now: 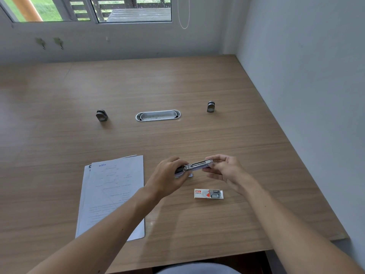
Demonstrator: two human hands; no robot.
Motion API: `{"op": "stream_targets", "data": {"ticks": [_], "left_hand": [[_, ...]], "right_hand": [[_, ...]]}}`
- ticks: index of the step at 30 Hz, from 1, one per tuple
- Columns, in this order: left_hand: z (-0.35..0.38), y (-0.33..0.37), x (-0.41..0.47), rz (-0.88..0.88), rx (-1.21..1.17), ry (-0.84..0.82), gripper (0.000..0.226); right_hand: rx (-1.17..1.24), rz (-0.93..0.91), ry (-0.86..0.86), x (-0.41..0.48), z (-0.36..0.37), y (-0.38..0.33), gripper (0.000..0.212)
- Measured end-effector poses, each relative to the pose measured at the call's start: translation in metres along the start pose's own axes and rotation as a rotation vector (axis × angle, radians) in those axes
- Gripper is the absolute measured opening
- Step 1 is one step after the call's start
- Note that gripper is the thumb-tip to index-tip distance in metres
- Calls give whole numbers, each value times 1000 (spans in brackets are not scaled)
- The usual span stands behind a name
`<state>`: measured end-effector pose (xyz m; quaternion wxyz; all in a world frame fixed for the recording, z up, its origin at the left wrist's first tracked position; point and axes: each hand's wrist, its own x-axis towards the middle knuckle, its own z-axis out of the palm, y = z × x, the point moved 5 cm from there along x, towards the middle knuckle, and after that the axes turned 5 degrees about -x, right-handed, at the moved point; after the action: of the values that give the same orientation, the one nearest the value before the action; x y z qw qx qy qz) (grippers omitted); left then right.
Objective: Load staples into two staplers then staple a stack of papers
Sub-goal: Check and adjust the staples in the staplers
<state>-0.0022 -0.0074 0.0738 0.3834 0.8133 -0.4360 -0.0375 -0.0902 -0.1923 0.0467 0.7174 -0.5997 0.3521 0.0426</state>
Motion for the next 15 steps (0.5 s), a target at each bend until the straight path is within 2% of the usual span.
{"op": "stream_targets", "data": {"ticks": [2,4,5,7,8,10,12,14,15], "left_hand": [[-6,-2,-1,-19,33,124,29],[-16,2,-7,-77,19,296,18],[-20,4,-11,-119,-18,378,19],[-21,1,-20,-259,-127,482,45],[-18,-4,-24,-362,-190,483,53],[-7,-12,-27,-597,-301,357,60],[6,-17,-28,-817,-552,252,54],[15,-17,-23,-929,-911,280,44],[16,-17,-18,-925,-1038,326,43]], "right_hand": [[53,6,34,-1,-2,-2,11],[99,27,63,0,-5,-4,10],[127,40,78,1,-6,-4,10],[198,68,106,3,-9,-3,12],[228,81,115,4,-10,-2,13],[284,100,114,5,-11,-2,23],[316,112,97,7,-7,-2,33],[317,119,69,7,-1,-4,37],[314,123,53,6,3,-5,38]]}}
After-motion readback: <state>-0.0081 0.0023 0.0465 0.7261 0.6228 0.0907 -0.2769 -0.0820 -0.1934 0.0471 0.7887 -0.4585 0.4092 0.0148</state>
